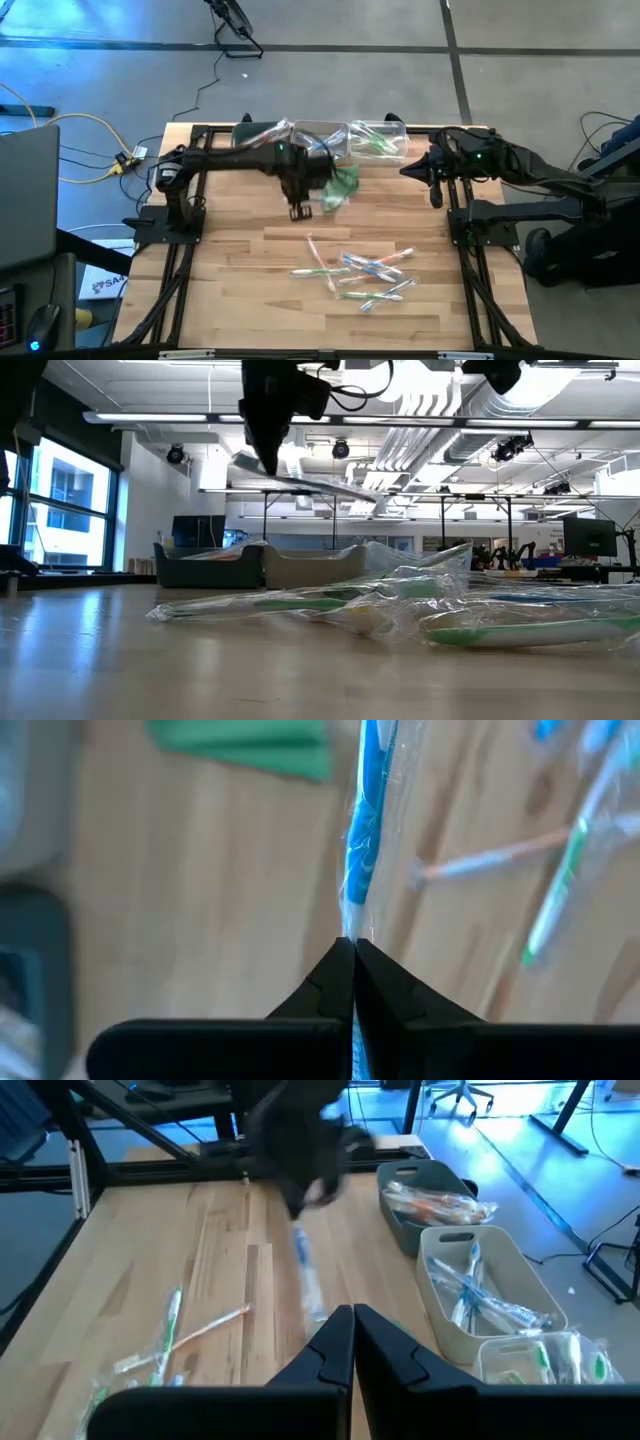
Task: Pick & Place Toothbrushes
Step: Put the blue toothbrush into the gray bin
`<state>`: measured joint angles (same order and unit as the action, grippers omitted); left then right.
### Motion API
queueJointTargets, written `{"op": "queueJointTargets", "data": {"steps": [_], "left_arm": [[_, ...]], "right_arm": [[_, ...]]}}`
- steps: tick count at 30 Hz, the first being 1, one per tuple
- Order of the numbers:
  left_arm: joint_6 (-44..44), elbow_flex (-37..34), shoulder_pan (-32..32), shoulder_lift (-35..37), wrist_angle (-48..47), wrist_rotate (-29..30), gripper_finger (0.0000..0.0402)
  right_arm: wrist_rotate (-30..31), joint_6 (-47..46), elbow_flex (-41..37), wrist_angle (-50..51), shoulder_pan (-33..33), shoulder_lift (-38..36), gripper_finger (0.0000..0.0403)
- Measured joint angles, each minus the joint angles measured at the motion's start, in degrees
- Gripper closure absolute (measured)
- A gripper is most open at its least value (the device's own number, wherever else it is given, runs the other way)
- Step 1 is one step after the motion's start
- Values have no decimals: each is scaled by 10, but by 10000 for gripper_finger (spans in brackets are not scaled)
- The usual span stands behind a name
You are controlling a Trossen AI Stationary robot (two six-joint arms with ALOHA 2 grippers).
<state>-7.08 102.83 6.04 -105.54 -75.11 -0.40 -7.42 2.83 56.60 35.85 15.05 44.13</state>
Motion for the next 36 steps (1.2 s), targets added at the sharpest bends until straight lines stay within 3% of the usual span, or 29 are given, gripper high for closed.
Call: {"op": "queueJointTargets", "data": {"steps": [3, 10, 20, 26, 36], "left_arm": [[18, 30, 42, 0, -1, 0, 401], [99, 96, 148, 0, 4, 0, 401], [80, 96, 288, -2, 140, 2, 401], [68, 51, 322, -4, 260, -33, 401], [64, -103, 326, -5, 341, -55, 401]], "right_arm": [[8, 2, 0, 0, 0, 0, 399], [88, 1, 0, 0, 0, 0, 399], [156, -60, 0, 0, 0, 0, 399], [193, -87, 0, 0, 0, 0, 399], [231, -107, 0, 0, 0, 5, 399]]}}
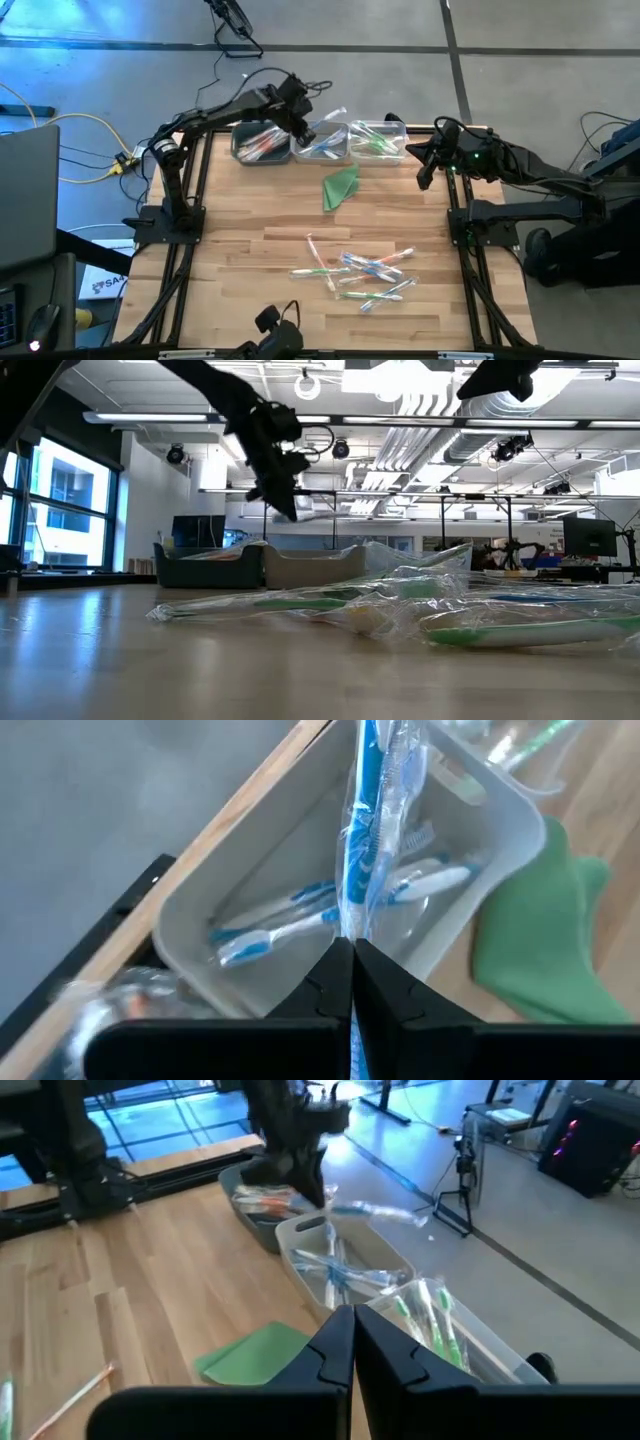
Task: Pick & Place Toothbrushes
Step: Put the blue toothbrush into the gray bin
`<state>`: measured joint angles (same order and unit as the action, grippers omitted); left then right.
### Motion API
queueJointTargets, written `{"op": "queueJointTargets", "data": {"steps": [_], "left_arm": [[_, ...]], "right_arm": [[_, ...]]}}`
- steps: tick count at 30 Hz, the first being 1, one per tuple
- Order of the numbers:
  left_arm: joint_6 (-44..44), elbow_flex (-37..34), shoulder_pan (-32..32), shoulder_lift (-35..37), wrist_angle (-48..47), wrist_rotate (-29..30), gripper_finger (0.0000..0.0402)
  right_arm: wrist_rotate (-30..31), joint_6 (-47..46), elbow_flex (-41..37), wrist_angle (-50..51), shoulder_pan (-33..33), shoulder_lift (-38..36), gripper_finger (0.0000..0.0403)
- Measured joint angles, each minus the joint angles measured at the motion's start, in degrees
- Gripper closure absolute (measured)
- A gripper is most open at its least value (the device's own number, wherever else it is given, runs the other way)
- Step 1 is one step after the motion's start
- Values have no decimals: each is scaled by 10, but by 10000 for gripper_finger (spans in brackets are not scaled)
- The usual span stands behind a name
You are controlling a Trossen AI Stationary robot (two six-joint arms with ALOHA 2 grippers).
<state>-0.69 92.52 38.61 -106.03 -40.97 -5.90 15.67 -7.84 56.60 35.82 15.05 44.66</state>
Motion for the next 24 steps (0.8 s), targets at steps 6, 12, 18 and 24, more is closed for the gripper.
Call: {"op": "queueJointTargets", "data": {"steps": [6, 12, 18, 24], "left_arm": [[-17, -90, 0, 0, 163, -13, 401], [-22, -130, -5, 0, 201, -11, 402], [-22, -158, -5, 0, 222, -11, 402], [-31, -189, -4, 0, 256, 16, 402]], "right_arm": [[26, -9, 0, -5, 0, 0, 399], [39, -16, 0, -6, 0, -1, 399], [39, -29, 0, -11, 0, 10, 399], [39, -29, 0, -19, 0, 31, 399]]}}
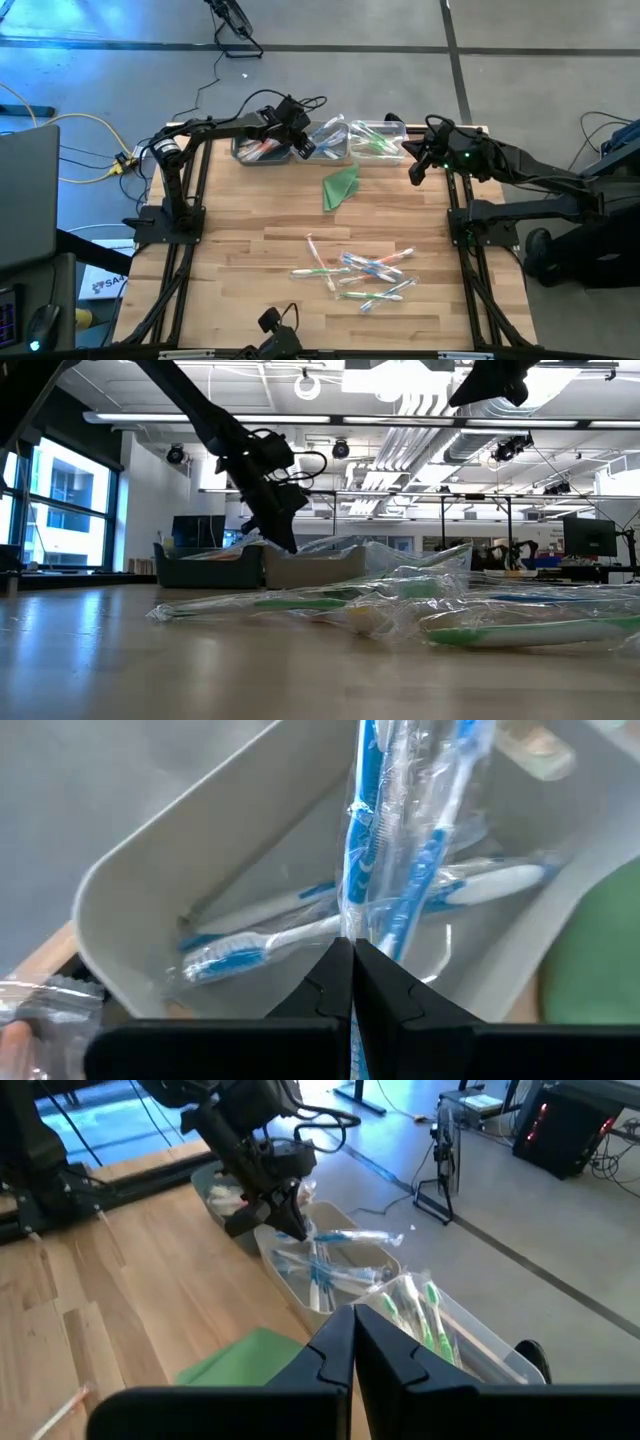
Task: Pick & Place Toothbrushes
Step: Put the blue toothbrush into the gray bin
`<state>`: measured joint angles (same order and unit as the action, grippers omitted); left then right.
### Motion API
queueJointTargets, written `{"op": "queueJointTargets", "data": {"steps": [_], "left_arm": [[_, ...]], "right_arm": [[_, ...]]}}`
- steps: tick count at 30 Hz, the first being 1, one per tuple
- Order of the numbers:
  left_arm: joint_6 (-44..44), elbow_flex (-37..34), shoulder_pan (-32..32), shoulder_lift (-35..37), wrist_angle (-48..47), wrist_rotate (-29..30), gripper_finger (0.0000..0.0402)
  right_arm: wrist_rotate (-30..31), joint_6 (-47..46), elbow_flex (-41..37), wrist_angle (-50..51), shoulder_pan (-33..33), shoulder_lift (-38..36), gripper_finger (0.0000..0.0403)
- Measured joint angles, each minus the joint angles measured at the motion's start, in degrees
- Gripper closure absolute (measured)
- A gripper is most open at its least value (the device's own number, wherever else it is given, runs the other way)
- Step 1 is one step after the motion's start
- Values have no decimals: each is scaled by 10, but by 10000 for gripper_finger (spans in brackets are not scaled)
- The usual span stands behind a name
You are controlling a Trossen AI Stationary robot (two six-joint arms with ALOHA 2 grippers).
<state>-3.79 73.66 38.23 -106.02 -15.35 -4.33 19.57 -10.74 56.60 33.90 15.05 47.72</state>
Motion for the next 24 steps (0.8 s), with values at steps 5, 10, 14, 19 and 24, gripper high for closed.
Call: {"op": "queueJointTargets", "data": {"steps": [5, 10, 14, 19, 24], "left_arm": [[0, -15, 0, 0, 21, 2, 402], [0, -15, 0, 0, 21, 2, 401], [0, -15, 0, 0, 23, -7, 380], [-10, -15, 0, 0, 24, -11, 314], [-10, -15, 0, 0, 37, -11, 267]], "right_arm": [[0, -2, 0, 1, 0, 17, 399], [0, -2, 0, 1, 0, 26, 399], [-2, -2, 0, 1, 0, 27, 399], [-2, -2, 0, 1, 0, 27, 399], [-2, -2, 0, 1, 0, 27, 399]]}}
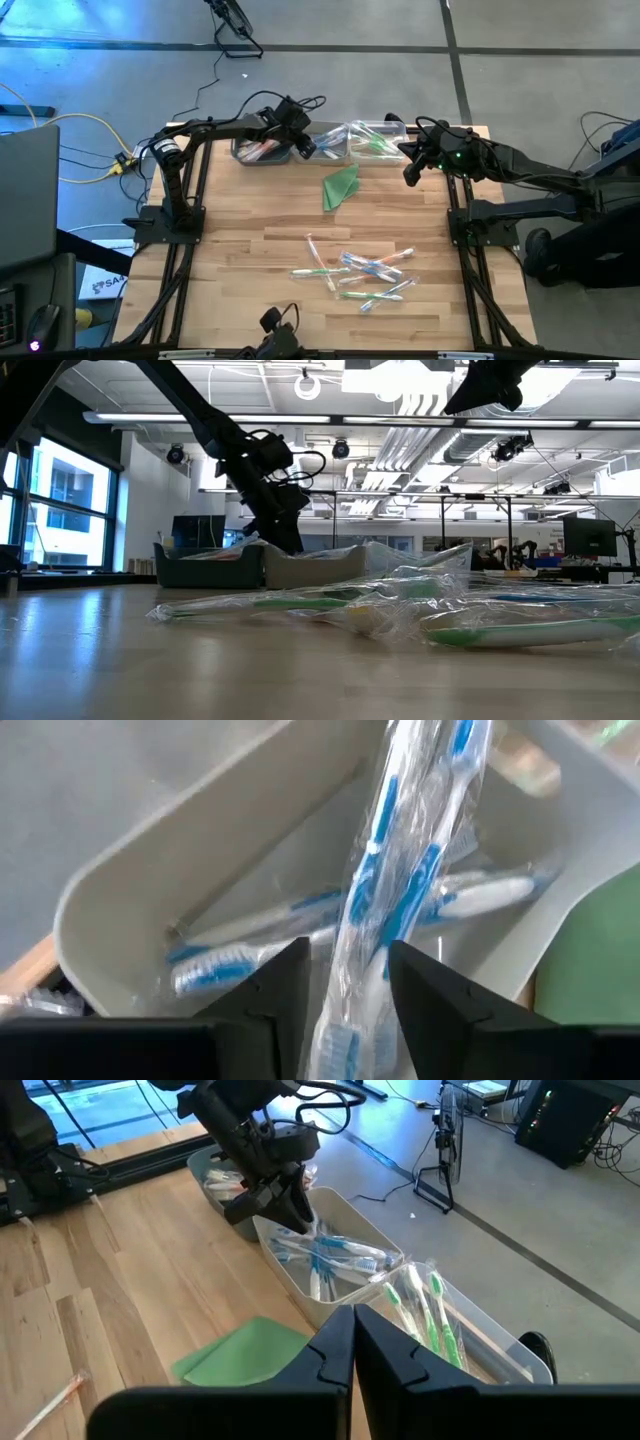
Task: Pick & Place Toothbrushes
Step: Put the blue toothbrush into the gray bin
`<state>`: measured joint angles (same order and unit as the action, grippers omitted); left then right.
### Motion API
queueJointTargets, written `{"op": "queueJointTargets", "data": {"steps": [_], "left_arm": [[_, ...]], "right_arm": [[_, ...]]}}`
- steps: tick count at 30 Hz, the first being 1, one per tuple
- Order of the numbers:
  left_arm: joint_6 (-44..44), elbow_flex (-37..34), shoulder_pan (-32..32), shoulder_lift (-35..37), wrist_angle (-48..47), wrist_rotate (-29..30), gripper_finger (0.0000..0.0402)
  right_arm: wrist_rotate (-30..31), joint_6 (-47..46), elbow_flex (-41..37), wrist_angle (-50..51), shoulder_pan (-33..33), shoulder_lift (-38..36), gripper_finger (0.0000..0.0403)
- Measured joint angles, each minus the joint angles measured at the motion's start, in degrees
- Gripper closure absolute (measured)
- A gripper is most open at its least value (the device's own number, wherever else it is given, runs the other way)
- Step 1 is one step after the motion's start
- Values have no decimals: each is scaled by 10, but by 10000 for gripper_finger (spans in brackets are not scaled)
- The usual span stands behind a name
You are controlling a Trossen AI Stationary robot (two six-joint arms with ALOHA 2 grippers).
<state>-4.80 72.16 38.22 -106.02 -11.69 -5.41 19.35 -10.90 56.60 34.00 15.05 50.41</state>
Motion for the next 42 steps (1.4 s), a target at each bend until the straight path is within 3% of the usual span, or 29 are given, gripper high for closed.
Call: {"op": "queueJointTargets", "data": {"steps": [9, 30, 42], "left_arm": [[-123, 13, -1, 0, 22, -20, 258], [-131, 34, -1, 0, 26, -16, 259], [-203, 34, 0, 0, 8, -18, 259]], "right_arm": [[0, 2, 0, 0, 0, 0, 399], [0, 2, 0, 0, 0, 0, 399], [0, 2, 0, 0, 0, 0, 399]]}}
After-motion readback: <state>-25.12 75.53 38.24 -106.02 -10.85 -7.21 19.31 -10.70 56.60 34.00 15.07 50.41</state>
